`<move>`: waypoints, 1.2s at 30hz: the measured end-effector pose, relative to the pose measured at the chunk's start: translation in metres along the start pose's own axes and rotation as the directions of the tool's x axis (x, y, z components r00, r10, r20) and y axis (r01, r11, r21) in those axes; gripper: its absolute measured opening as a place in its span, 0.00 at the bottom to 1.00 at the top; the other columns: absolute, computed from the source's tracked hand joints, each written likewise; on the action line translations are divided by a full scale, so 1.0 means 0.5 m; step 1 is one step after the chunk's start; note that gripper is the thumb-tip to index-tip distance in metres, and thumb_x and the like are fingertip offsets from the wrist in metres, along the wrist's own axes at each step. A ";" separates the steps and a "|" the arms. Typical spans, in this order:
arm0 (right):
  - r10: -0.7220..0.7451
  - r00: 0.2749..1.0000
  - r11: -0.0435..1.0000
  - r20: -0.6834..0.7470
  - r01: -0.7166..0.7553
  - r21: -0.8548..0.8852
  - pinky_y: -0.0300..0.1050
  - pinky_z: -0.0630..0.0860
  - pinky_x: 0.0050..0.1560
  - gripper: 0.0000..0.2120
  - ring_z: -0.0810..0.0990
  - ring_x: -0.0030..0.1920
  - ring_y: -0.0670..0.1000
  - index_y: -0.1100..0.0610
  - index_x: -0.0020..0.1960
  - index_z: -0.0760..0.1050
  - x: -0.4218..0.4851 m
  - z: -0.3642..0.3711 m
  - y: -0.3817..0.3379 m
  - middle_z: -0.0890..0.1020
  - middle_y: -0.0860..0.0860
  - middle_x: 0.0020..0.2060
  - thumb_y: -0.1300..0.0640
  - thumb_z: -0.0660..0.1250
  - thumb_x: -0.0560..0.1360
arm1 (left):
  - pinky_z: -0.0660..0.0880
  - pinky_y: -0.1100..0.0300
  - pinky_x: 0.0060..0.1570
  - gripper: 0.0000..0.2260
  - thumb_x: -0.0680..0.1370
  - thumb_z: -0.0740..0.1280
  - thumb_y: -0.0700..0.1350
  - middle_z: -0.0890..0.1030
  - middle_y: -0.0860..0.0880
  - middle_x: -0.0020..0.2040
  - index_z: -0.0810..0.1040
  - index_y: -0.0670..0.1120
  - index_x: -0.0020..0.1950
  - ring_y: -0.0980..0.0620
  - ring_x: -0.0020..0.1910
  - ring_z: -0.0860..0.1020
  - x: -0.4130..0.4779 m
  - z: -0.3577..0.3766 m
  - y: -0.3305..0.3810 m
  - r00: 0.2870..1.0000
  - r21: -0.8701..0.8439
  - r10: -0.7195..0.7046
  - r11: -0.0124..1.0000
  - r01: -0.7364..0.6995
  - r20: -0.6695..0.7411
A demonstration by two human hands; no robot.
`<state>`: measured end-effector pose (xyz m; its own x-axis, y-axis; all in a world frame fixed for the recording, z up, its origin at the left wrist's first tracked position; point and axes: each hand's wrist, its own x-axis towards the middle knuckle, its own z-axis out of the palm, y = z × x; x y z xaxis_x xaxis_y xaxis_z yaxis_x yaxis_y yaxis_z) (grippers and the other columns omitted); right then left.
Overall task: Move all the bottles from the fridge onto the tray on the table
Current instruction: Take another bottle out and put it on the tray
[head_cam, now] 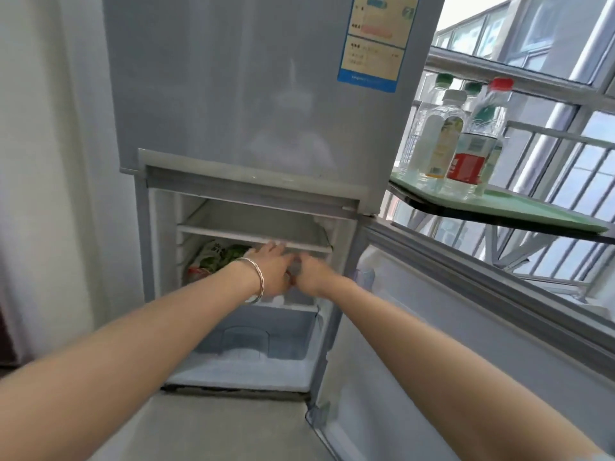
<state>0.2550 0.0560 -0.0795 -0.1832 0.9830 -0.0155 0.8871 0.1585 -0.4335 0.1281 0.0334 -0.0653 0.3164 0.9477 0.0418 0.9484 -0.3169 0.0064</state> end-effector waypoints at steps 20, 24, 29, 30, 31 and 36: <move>0.168 0.932 0.986 0.320 -0.157 -0.061 0.52 0.69 0.69 0.25 0.72 0.67 0.60 0.54 0.75 0.60 0.310 0.300 0.123 0.70 0.58 0.69 0.54 0.59 0.79 | 0.52 0.41 0.75 0.32 0.78 0.61 0.53 0.47 0.47 0.81 0.50 0.52 0.79 0.43 0.79 0.48 0.186 0.278 -0.113 0.948 -0.094 -0.263 0.955 0.282 0.178; 0.149 0.959 0.988 0.239 -0.136 -0.071 0.49 0.72 0.61 0.25 0.74 0.64 0.62 0.55 0.73 0.60 0.304 0.323 0.138 0.72 0.61 0.65 0.58 0.61 0.77 | 0.52 0.42 0.75 0.33 0.78 0.62 0.52 0.47 0.47 0.80 0.50 0.53 0.79 0.44 0.79 0.47 0.181 0.291 -0.127 0.941 -0.112 -0.272 0.948 0.298 0.200; 0.032 0.998 0.977 -0.061 -0.044 -0.207 0.47 0.73 0.49 0.24 0.77 0.57 0.60 0.55 0.70 0.60 0.253 0.268 0.123 0.77 0.62 0.58 0.63 0.61 0.76 | 0.54 0.43 0.75 0.34 0.77 0.63 0.51 0.48 0.45 0.80 0.50 0.51 0.79 0.43 0.79 0.49 0.169 0.272 -0.125 0.946 -0.133 -0.259 0.949 0.287 0.197; -0.008 0.993 0.970 -0.114 -0.020 -0.242 0.47 0.72 0.46 0.24 0.78 0.55 0.60 0.56 0.70 0.60 0.241 0.244 0.114 0.78 0.61 0.56 0.65 0.60 0.76 | 0.55 0.43 0.75 0.34 0.77 0.64 0.50 0.49 0.45 0.80 0.51 0.51 0.79 0.42 0.79 0.50 0.168 0.262 -0.121 0.948 -0.145 -0.257 0.947 0.286 0.188; -0.051 0.986 0.962 -0.159 0.005 -0.274 0.48 0.71 0.45 0.23 0.79 0.54 0.60 0.56 0.69 0.61 0.234 0.220 0.106 0.79 0.61 0.55 0.66 0.61 0.76 | 0.56 0.43 0.75 0.34 0.77 0.64 0.50 0.50 0.45 0.80 0.52 0.50 0.79 0.42 0.79 0.51 0.166 0.249 -0.115 0.951 -0.155 -0.256 0.947 0.283 0.174; -0.100 0.979 0.965 -0.179 0.051 -0.259 0.48 0.73 0.45 0.19 0.80 0.55 0.63 0.57 0.66 0.65 0.151 0.085 0.060 0.81 0.61 0.54 0.61 0.64 0.76 | 0.71 0.51 0.65 0.31 0.74 0.67 0.48 0.69 0.42 0.71 0.62 0.43 0.74 0.41 0.68 0.71 0.142 0.155 -0.062 0.964 -0.242 -0.219 0.937 0.251 0.153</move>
<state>0.2497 0.1312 -0.1319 -0.1923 0.9629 0.1892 0.9560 0.2274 -0.1856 0.1227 0.1133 -0.1401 0.1004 0.9884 -0.1139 0.9636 -0.0681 0.2584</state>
